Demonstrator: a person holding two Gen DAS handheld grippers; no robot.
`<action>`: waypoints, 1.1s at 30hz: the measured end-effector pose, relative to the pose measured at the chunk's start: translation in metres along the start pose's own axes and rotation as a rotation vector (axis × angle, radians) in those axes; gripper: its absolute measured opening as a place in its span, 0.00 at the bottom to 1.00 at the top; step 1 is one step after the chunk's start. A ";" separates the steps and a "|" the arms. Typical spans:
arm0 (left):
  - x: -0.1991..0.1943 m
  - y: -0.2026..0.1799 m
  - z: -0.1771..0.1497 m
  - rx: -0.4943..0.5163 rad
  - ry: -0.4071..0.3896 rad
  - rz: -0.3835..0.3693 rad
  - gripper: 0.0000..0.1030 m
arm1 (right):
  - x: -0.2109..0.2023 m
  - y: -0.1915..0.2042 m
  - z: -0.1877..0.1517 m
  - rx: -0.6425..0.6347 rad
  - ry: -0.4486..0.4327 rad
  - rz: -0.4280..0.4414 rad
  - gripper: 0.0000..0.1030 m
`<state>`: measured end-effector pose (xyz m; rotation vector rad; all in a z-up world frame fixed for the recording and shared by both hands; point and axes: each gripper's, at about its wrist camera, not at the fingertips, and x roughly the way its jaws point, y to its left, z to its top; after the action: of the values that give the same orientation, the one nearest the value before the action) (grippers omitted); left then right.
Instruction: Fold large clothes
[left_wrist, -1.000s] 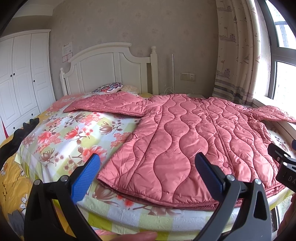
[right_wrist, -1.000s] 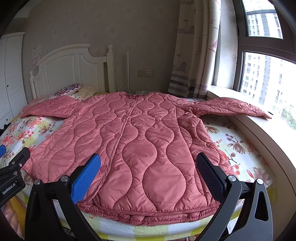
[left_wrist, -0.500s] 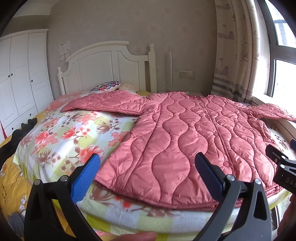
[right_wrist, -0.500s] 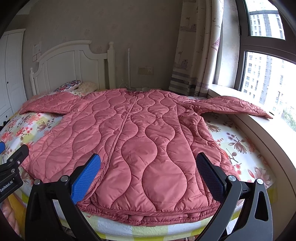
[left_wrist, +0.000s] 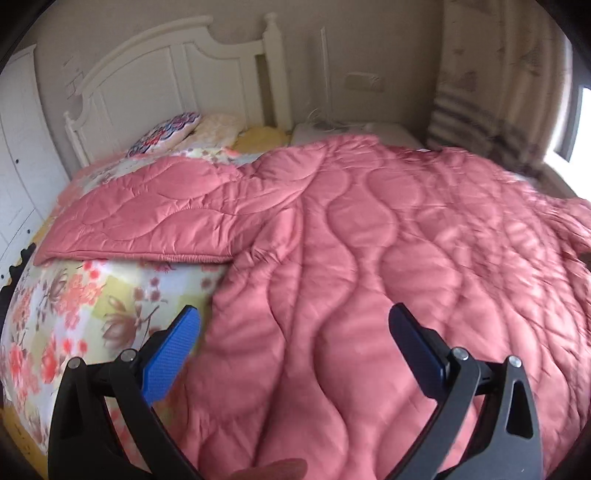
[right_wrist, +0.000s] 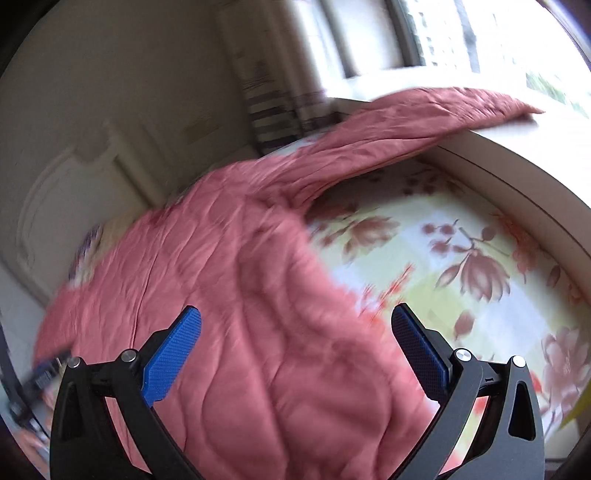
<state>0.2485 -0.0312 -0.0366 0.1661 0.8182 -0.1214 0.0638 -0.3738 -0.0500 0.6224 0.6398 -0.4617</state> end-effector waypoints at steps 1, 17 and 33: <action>0.012 0.004 0.002 -0.007 0.026 -0.007 0.98 | 0.009 -0.018 0.017 0.080 -0.011 -0.004 0.96; 0.055 0.014 -0.014 -0.048 0.097 -0.076 0.98 | 0.093 -0.103 0.133 0.384 -0.127 -0.117 0.57; 0.053 0.014 -0.017 -0.050 0.095 -0.078 0.98 | 0.108 0.210 0.055 -0.984 -0.373 -0.287 0.26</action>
<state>0.2745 -0.0168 -0.0850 0.0932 0.9216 -0.1671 0.2835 -0.2797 -0.0064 -0.4862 0.5170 -0.4497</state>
